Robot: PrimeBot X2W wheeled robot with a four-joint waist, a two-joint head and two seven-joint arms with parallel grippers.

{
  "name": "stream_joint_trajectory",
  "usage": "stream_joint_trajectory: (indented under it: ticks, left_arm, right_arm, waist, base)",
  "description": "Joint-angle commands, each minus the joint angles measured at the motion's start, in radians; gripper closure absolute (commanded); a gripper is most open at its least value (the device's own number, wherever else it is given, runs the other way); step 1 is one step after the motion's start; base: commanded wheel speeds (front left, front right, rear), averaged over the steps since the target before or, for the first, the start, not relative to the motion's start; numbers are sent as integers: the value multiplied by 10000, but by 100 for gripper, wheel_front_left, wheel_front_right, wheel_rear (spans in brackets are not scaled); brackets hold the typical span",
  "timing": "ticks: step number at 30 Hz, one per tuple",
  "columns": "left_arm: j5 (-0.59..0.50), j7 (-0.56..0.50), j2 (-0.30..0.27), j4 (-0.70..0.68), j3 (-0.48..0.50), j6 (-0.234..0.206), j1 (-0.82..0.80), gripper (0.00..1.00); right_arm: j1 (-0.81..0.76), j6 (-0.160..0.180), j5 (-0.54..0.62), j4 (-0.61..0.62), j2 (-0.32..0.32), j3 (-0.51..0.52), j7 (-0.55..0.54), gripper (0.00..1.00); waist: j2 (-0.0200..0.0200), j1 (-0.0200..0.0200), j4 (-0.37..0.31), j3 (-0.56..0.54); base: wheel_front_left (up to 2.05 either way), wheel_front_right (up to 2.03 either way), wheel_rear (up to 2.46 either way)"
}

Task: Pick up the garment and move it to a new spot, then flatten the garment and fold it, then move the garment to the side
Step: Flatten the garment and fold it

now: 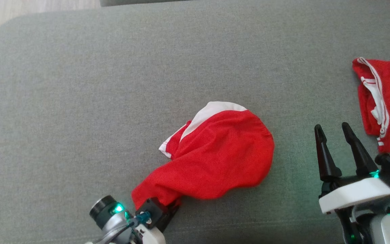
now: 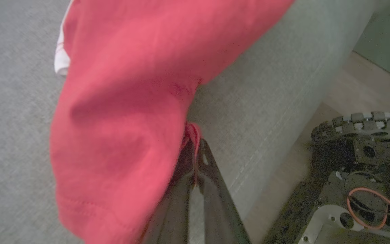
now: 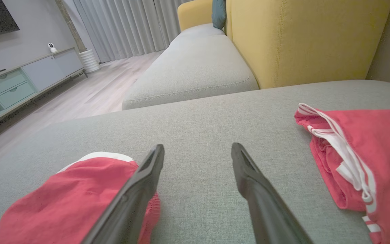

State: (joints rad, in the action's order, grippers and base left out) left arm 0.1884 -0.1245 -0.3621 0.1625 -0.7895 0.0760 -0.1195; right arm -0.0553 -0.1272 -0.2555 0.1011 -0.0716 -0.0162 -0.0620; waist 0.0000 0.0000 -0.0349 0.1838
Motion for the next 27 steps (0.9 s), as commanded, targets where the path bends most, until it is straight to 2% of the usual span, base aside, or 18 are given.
stream_joint_trajectory:
  ticks: [1,2,7,15,18,24,27]
  left_arm:
    - [81,169,27,-274,406,-69,-198,9]
    - [147,416,163,-155,428,-101,-195,0]
    - [511,1622,705,-211,621,-278,-75,0]
    - [1010,2943,1109,-1697,1160,-763,265,0]
    - [1305,3049,1170,-2060,1742,-1228,318,0]
    - [1696,3271,1052,-2133,3374,-2511,329,0]
    - [1758,3382,838,-1987,3940,-2852,351,0]
  right_arm:
    - [120,-35,-55,355,-59,-161,-36,0]
    - [93,-35,-49,371,-61,-142,-60,0]
    - [-45,-35,35,515,-109,-58,-195,0]
    - [-276,-35,125,778,-169,27,-441,0]
    - [-321,-35,167,871,-220,69,-520,0]
    - [-390,-35,205,956,-357,160,-637,0]
    - [-451,-35,231,1027,-385,184,-708,0]
  waist:
    - [0,0,13,-63]
    - [0,0,23,-110]
    - [0,0,112,-454]
    - [0,0,234,-953]
    - [0,0,237,-1057]
    - [0,0,195,-1187]
    - [0,0,191,-1218]
  base:
    - [0,0,0]
    - [0,0,0]
    - [0,0,0]
    - [0,0,0]
    - [0,0,0]
    - [0,0,0]
    - [0,0,0]
